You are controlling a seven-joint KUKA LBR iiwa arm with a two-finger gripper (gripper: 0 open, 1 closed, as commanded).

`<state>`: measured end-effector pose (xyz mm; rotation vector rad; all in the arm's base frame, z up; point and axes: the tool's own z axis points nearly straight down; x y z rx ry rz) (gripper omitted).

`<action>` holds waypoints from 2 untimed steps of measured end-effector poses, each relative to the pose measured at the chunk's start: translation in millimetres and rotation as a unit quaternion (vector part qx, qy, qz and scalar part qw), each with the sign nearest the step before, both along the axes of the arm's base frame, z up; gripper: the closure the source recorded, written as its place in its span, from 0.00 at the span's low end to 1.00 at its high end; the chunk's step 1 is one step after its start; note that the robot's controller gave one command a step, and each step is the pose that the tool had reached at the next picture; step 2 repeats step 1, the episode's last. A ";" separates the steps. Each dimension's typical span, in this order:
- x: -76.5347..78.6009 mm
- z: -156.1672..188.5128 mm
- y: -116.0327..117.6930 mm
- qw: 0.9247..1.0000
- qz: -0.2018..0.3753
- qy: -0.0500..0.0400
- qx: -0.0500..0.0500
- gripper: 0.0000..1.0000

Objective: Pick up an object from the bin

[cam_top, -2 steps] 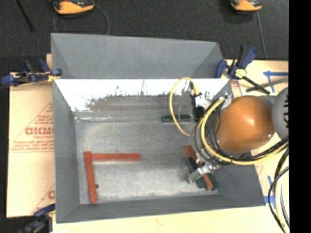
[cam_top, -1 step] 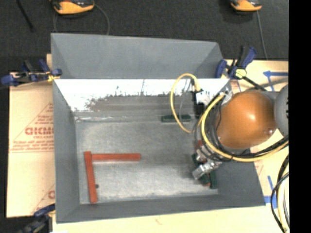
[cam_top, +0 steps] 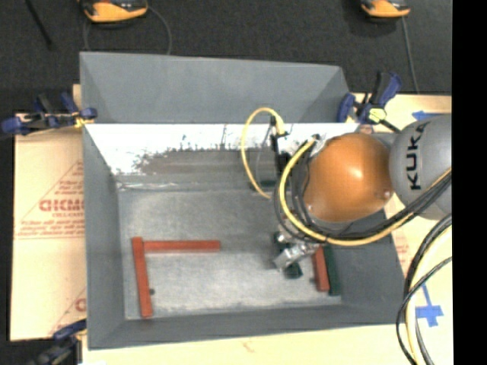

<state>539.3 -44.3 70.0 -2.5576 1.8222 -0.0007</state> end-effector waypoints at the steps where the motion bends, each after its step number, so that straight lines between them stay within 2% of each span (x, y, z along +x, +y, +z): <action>1: -7.1 138.1 -4.2 1.000 -0.003 -0.003 -0.001 1.00; 2: -7.1 138.1 -4.2 1.000 -0.003 -0.003 -0.001 1.00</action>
Offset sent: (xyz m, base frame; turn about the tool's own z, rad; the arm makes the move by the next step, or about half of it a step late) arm -0.0089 -0.0036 0.1337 0.0028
